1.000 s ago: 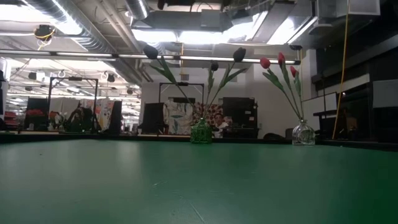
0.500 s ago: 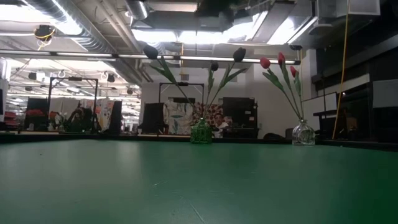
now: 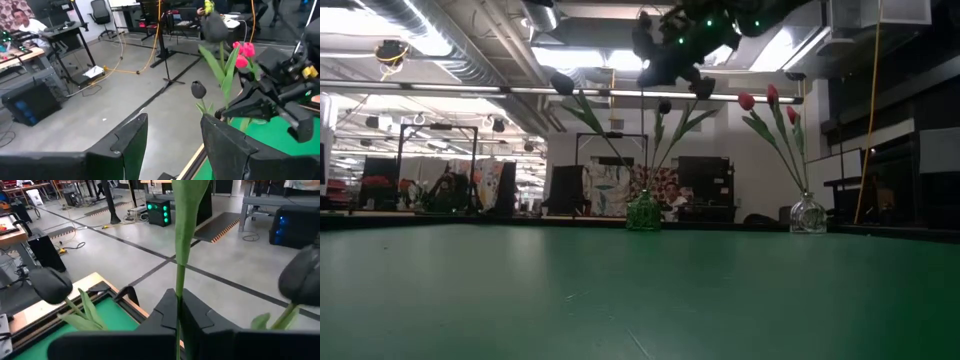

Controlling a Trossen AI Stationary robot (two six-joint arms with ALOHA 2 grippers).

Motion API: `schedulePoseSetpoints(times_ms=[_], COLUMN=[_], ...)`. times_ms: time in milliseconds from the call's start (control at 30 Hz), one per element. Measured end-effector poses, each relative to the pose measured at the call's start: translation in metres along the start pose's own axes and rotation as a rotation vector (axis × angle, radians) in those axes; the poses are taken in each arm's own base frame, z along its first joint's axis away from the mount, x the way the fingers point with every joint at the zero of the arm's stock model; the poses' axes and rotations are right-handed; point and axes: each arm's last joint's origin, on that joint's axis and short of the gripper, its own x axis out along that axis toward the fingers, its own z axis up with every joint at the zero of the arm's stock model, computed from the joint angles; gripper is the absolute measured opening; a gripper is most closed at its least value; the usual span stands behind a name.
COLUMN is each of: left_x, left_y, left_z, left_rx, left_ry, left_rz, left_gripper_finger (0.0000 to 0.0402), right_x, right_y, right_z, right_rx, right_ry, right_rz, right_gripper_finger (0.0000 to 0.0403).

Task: Sort flowers into vase by color
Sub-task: Put the black tulip into the green vase

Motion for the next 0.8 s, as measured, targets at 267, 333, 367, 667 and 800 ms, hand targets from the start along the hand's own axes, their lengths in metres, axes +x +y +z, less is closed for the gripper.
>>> schedulePoseSetpoints(times_ms=[267, 333, 367, 667, 800], left_x=[0.001, 0.001, 0.002, 0.002, 0.002], left_y=[0.000, 0.000, 0.000, 0.000, 0.000], left_z=[0.000, 0.000, 0.000, 0.000, 0.000], left_rx=[0.017, 0.016, 0.017, 0.018, 0.018], left_ry=[0.002, 0.002, 0.003, 0.003, 0.003], left_rz=[0.000, 0.000, 0.000, 0.001, 0.002], left_gripper_finger=[0.0182, 0.0182, 0.0182, 0.0182, 0.0182], right_x=[0.005, 0.005, 0.006, 0.021, 0.023], right_y=[-0.008, -0.009, -0.009, -0.009, -0.010], right_z=[-0.033, -0.039, -0.041, -0.063, -0.066], right_rx=[-0.001, 0.003, 0.005, -0.015, -0.020], right_ry=[-0.028, -0.046, -0.054, -0.048, -0.039], right_rz=[-0.024, -0.020, -0.018, -0.011, -0.021], right_gripper_finger=[0.0001, 0.0001, 0.0001, 0.0001, 0.0001])
